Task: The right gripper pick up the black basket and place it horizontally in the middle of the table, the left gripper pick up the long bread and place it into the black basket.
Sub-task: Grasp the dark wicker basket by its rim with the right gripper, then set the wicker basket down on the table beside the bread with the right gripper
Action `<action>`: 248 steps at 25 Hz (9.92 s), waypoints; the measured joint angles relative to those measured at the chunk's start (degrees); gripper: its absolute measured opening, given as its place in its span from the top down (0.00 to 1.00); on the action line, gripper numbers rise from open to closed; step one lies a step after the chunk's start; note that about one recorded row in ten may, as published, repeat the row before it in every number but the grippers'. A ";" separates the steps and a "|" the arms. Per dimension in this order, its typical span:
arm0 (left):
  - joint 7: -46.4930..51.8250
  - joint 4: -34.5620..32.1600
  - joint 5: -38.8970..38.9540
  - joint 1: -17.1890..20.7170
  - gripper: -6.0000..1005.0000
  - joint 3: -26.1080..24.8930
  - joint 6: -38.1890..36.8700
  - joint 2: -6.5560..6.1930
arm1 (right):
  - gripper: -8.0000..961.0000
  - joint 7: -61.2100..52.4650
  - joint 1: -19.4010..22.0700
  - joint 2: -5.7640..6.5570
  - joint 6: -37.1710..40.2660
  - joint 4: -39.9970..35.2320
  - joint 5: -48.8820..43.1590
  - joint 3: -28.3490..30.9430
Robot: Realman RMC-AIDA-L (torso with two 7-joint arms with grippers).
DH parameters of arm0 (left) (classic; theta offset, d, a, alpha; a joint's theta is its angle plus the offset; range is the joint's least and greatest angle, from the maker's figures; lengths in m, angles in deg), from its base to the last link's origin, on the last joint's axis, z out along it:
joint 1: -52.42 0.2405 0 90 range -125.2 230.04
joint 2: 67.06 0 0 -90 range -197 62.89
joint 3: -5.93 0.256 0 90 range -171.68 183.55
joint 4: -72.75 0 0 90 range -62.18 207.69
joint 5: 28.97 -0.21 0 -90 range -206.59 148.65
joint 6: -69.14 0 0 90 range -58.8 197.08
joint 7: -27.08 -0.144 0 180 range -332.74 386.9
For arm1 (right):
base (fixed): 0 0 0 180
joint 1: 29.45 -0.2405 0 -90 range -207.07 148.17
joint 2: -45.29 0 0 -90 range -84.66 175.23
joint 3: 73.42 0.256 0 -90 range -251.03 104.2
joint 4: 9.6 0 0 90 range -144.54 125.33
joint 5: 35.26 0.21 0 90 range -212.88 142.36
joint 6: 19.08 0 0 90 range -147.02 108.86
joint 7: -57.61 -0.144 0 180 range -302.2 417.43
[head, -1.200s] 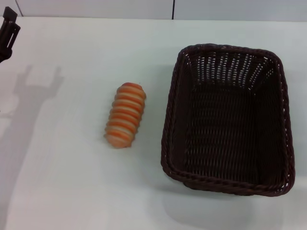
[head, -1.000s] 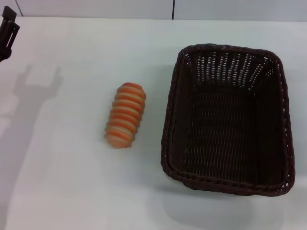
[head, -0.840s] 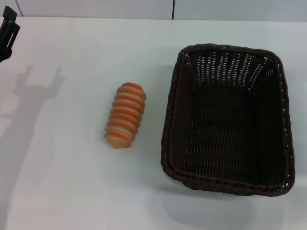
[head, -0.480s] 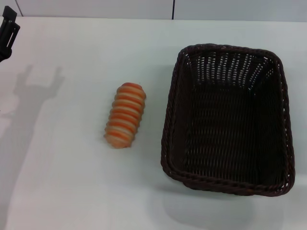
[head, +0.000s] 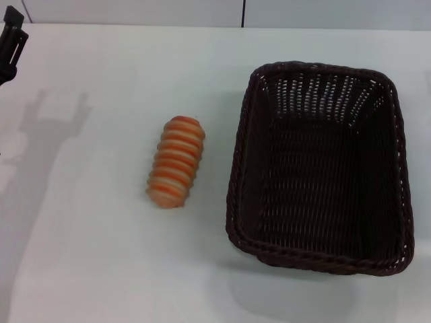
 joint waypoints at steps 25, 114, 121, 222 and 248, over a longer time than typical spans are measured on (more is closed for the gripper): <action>0.09 0.15 -0.11 -0.45 0.14 -0.05 -0.52 -0.15 | 0.18 -7.84 3.73 2.43 -3.63 -8.23 -13.61 11.69; 2.11 -2.05 -0.36 -0.46 0.14 -6.53 -1.42 -0.94 | 0.20 -36.02 -0.52 -0.60 -152.20 -78.85 -40.18 10.84; 2.11 -2.11 -0.35 -0.03 0.14 -6.80 -1.61 -0.91 | 0.20 -36.80 -0.51 -0.64 -149.79 -76.66 -39.63 9.81; 2.91 2.34 0.17 -0.99 0.14 -12.70 1.26 -0.21 | 0.81 51.06 -8.43 3.00 -153.05 -67.66 16.88 30.53; 2.72 1.80 0.17 -2.28 0.14 -12.70 1.91 -0.25 | 0.81 44.10 -8.86 1.41 -152.83 -64.85 9.12 32.31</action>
